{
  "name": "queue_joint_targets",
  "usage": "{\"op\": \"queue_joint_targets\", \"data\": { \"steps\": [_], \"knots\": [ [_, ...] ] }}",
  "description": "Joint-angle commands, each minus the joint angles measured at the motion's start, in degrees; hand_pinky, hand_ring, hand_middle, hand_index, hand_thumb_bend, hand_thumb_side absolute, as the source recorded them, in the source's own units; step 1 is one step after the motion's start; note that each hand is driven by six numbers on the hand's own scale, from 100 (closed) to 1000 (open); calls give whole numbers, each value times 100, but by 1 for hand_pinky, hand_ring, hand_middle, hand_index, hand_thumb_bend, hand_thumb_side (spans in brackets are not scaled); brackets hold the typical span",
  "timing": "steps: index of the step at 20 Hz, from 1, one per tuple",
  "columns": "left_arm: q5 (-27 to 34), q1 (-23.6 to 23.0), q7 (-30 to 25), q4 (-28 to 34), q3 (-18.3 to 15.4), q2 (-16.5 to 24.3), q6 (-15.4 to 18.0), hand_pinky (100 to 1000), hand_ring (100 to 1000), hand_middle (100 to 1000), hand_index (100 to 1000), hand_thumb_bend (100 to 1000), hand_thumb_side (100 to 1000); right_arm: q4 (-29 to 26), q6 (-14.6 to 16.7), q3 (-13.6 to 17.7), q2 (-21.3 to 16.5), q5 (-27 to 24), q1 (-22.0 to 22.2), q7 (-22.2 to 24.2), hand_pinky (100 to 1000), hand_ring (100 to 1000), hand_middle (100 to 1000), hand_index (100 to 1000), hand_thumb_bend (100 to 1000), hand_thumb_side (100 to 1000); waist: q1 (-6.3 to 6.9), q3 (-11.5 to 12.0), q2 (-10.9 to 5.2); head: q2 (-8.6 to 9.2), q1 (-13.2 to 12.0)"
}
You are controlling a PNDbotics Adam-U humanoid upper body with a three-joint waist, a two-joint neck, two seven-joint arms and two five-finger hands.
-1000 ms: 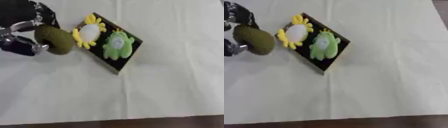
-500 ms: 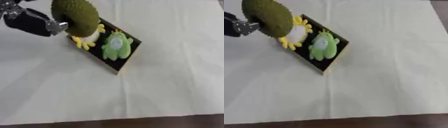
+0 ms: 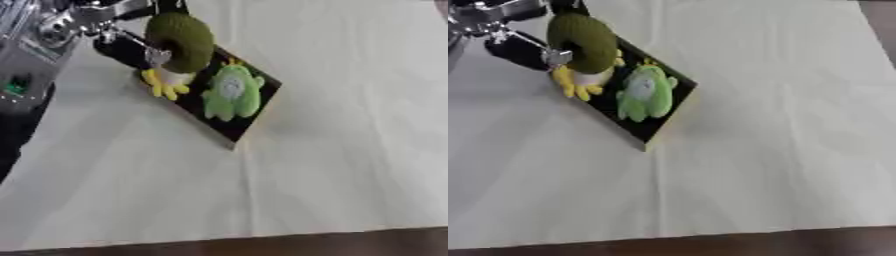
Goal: Pick up objects on the table and place them in the box.
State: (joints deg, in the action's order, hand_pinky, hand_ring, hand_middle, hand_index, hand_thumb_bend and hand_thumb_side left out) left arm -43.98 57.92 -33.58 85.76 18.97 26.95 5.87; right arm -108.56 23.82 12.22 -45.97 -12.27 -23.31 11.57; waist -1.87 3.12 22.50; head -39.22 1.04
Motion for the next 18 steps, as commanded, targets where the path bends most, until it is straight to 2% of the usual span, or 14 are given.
{"op": "queue_joint_targets", "data": {
  "steps": [1,5,6,8,9,10,11,12,13,15,18],
  "knots": [
    [-275,156,173,-318,-14,-100,104,655,623,548,682,100,100,-137,1,34,-99,-61,-86,33,1000,979,699,772,100,470,-6,-29,-111,37,-27],
    [-287,152,186,-627,34,-247,315,708,675,606,749,100,122,-144,-6,48,-81,-65,-79,28,1000,980,698,771,100,470,-19,-41,-101,41,-42],
    [-270,155,164,-677,35,-271,362,733,713,652,802,100,199,-144,-10,51,-75,-66,-78,27,1000,980,698,771,100,470,-22,-40,-101,41,-46],
    [-220,158,154,-723,16,-299,440,792,787,747,875,158,381,-144,-17,49,-65,-66,-78,34,1000,980,698,771,100,470,-28,-35,-105,47,-48],
    [-184,157,175,-714,-6,-299,466,815,810,774,892,236,528,-141,-19,52,-63,-65,-74,36,1000,980,698,771,100,470,-31,-32,-106,51,-41],
    [-148,154,201,-694,-27,-293,482,834,829,796,905,326,622,-137,-22,56,-62,-64,-70,36,1000,980,698,771,100,470,-32,-29,-107,51,-36],
    [-122,153,228,-662,-49,-278,493,840,835,802,909,367,661,-130,-25,59,-58,-63,-65,38,1000,981,698,771,100,470,-33,-23,-109,49,-32],
    [-107,149,247,-631,-68,-262,496,841,837,803,910,381,673,-126,-28,59,-56,-62,-60,43,1000,981,698,771,100,470,-33,-18,-111,49,-30],
    [-93,144,261,-592,-88,-243,497,845,841,808,913,436,721,-123,-29,56,-54,-60,-57,53,1000,981,698,770,100,470,-33,-13,-112,52,-28],
    [-67,129,289,-493,-138,-201,475,848,845,811,914,459,716,-118,-31,55,-49,-60,-51,71,1000,981,698,770,100,470,-34,-3,-115,51,-18],
    [-22,97,393,-288,-234,-153,376,845,841,806,908,420,691,-113,-37,60,-37,-65,-44,82,1000,982,698,770,100,470,-40,4,-124,49,-10]
  ]
}}
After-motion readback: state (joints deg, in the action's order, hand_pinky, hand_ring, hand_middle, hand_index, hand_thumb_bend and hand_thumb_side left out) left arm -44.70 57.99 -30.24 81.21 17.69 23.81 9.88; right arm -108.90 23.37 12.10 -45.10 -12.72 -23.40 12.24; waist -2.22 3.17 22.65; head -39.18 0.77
